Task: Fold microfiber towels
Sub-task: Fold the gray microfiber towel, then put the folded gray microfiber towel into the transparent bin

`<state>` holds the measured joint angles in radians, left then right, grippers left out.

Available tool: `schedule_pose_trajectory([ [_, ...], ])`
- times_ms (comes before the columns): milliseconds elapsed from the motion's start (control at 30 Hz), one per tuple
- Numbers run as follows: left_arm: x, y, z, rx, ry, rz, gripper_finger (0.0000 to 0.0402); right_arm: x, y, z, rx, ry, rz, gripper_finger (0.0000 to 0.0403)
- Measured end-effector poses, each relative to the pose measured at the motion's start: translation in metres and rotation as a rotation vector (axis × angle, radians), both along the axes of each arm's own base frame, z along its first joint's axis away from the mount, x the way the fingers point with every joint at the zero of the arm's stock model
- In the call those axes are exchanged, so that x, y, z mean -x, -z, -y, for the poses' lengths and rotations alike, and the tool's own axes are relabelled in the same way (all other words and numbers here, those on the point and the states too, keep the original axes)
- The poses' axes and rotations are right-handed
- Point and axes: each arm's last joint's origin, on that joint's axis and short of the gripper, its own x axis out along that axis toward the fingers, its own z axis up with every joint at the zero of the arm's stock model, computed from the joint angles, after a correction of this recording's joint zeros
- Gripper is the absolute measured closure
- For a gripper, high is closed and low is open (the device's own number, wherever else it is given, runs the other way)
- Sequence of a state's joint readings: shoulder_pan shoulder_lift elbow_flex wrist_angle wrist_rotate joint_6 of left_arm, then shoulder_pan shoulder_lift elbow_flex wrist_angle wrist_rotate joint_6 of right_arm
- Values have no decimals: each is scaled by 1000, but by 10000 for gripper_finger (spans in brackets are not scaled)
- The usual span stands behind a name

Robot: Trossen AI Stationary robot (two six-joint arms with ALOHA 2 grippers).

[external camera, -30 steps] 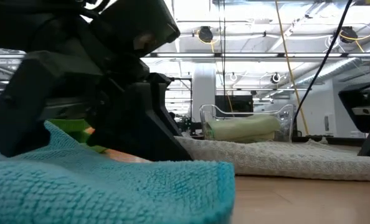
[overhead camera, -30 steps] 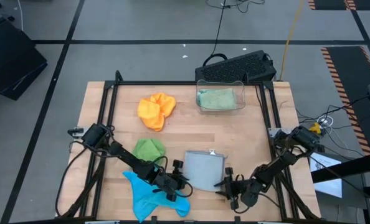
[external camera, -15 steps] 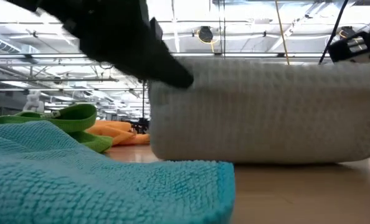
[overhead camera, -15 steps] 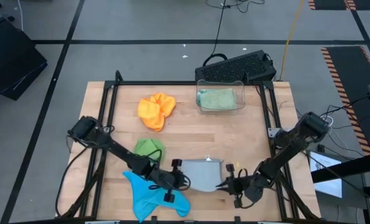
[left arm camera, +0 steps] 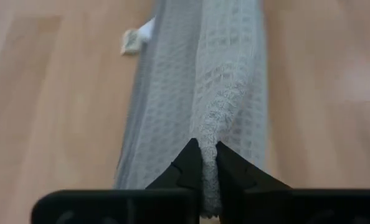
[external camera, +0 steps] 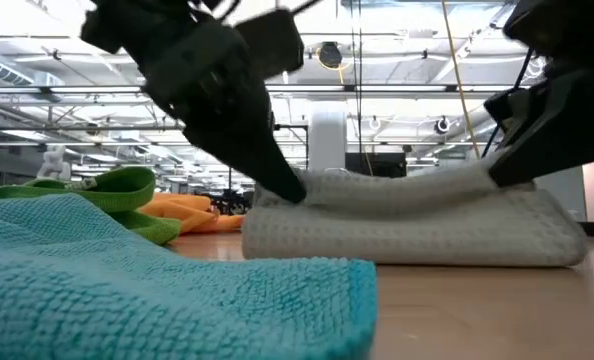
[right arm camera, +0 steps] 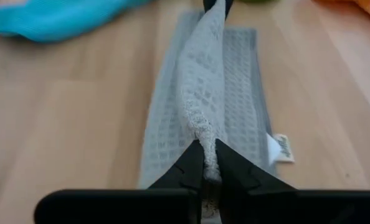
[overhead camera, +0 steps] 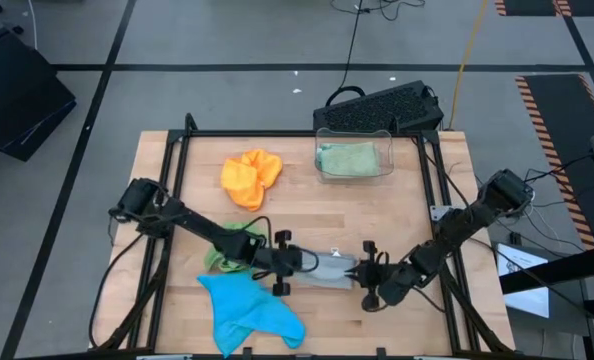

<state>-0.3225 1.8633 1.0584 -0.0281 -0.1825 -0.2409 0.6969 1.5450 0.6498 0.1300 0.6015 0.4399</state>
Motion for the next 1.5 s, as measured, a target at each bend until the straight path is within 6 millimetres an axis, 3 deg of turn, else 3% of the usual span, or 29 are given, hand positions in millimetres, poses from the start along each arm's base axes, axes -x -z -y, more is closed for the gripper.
schedule_pose_trajectory([
  [200,-3,2,-18,-9,-46,-27,378,-3,4,12,12,68,-44,378],
  [500,-11,-2,-38,-14,-108,7,243,-2,9,31,77,252,-72,285],
  [700,-23,-20,-43,-61,-120,15,206,0,13,42,70,339,-122,233],
  [900,-27,-40,-14,-114,-11,71,219,4,1,36,39,304,-82,219],
  [1033,-15,-38,17,-206,51,62,215,10,-10,29,10,261,-47,218],
  [1167,1,-30,39,-292,78,35,185,15,-13,21,-4,220,-31,218],
  [1333,6,-14,45,-301,101,44,143,19,-14,11,-19,173,-12,218],
  [1500,2,15,40,-350,150,-37,139,19,-18,4,-39,128,29,218],
])
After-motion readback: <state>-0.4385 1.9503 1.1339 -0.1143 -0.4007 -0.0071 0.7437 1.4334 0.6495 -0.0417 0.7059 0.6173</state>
